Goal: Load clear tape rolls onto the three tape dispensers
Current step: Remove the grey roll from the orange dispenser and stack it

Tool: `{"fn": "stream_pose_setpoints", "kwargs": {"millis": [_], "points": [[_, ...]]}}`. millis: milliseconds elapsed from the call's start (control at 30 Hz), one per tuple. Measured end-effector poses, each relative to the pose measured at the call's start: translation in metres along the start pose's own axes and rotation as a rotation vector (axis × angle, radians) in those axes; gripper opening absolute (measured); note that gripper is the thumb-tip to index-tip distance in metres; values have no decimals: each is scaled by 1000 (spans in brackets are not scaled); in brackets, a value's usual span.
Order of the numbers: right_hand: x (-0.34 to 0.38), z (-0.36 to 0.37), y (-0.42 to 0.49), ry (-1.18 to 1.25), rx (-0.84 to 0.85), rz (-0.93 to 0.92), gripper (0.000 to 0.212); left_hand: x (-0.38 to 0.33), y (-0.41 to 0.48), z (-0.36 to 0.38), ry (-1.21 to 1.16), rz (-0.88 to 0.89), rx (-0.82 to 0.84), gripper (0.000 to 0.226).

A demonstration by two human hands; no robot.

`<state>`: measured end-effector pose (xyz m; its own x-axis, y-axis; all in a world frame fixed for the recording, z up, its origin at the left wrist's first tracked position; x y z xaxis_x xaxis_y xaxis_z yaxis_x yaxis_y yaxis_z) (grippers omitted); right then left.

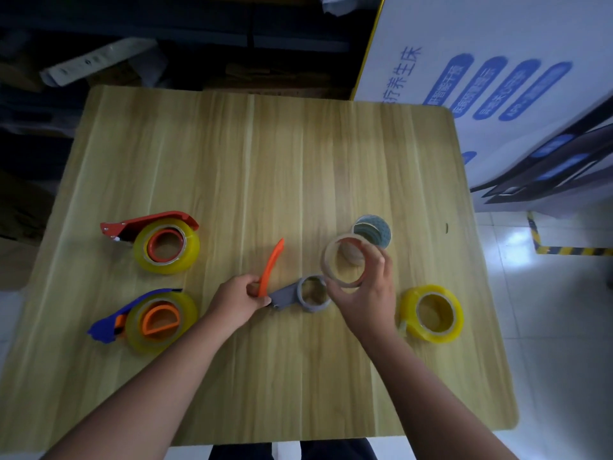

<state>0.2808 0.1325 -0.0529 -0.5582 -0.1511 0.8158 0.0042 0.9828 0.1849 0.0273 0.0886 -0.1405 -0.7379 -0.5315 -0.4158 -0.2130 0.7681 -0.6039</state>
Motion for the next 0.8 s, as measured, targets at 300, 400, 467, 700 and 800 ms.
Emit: {"fn": "stream_pose_setpoints", "kwargs": {"millis": [300, 400, 467, 700, 800], "points": [[-27, -33, 69, -107, -26, 110, 84, -7, -4, -11, 37, -15, -15, 52], [-41, -23, 75, -122, 47, 177, 85, -9, -6, -13, 59, -19, -16, 46], [-49, -18, 72, -142, 94, 206, 87, -9, -6, -13, 73, -18, -12, 44], [-69, -46, 51, -80, 212, 318, 108, -9, -6, -7, 108, -31, -9, 52], [-98, -75, 23, -133, 338, 368, 98, -7, -4, -6, 121, -50, 4, 55]]}}
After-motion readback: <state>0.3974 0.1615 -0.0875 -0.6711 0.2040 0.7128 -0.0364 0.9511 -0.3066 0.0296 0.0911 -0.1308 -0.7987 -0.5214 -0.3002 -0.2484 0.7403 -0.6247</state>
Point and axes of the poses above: each hand's wrist, its own y-axis towards the middle knuckle, its own z-axis out of the palm, x = y × z, the point moved 6 cm from there along y, towards the middle knuckle, and after that the axes turned 11 degrees about y, right-handed, at the moved point
